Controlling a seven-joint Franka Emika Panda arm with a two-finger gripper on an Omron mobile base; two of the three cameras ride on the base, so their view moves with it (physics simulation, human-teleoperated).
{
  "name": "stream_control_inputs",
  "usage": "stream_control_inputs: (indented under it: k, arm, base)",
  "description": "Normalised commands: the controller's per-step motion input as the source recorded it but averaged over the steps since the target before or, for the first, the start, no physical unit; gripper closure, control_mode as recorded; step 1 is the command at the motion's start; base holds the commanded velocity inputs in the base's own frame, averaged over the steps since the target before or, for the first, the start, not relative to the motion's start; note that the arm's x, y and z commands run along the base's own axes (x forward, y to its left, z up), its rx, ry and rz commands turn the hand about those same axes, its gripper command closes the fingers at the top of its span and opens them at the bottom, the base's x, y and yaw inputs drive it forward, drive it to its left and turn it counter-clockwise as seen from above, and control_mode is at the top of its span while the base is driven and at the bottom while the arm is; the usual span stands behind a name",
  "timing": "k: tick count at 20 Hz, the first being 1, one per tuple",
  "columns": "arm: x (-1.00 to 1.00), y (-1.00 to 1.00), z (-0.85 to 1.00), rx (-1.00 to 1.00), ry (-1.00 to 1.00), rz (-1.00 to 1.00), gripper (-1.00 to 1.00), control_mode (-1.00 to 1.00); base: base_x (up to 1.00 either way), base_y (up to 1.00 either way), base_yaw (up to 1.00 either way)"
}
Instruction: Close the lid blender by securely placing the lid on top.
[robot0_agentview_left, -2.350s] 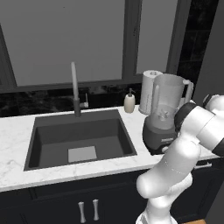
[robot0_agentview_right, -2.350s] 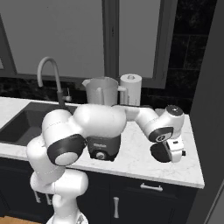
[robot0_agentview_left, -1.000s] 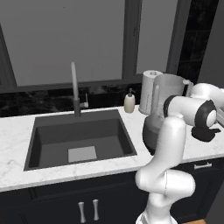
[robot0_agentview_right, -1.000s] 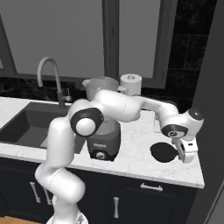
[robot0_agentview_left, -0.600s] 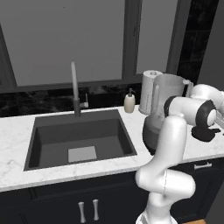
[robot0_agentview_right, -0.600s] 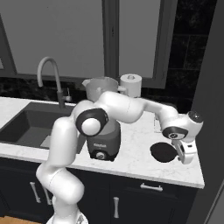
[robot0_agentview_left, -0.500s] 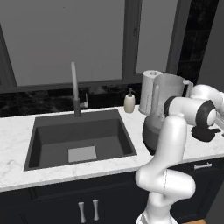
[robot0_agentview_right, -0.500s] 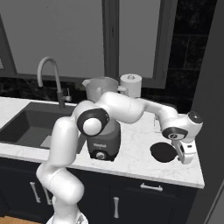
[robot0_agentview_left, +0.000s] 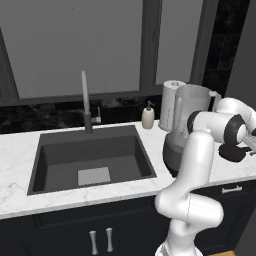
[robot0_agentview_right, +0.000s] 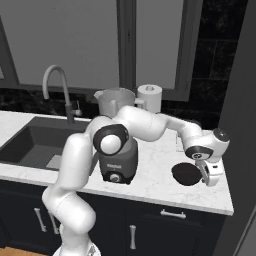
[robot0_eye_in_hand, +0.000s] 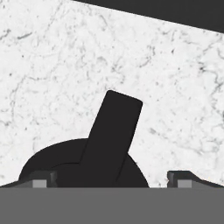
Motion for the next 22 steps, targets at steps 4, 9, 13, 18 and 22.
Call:
stream_control_inputs:
  k: [4, 9, 13, 18, 22]
  arm:
    - [0.21, -0.01, -0.12, 0.00, 0.00, 0.00, -1.00, -1.00]
    - [0.19, -0.09, -0.13, 0.00, 0.00, 0.00, -1.00, -1.00]
    - [0.16, -0.11, -0.14, 0.00, 0.00, 0.00, -1.00, -1.00]
    - [0.14, -0.09, -0.15, 0.00, 0.00, 0.00, -1.00, -1.00]
    - [0.14, -0.05, -0.18, 0.00, 0.00, 0.00, -1.00, -1.00]
  base:
    - [0.00, 0.00, 0.00]
    - [0.00, 0.00, 0.00]
    - [0.00, 0.00, 0.00]
    - [0.00, 0.00, 0.00]
    - [0.00, 0.00, 0.00]
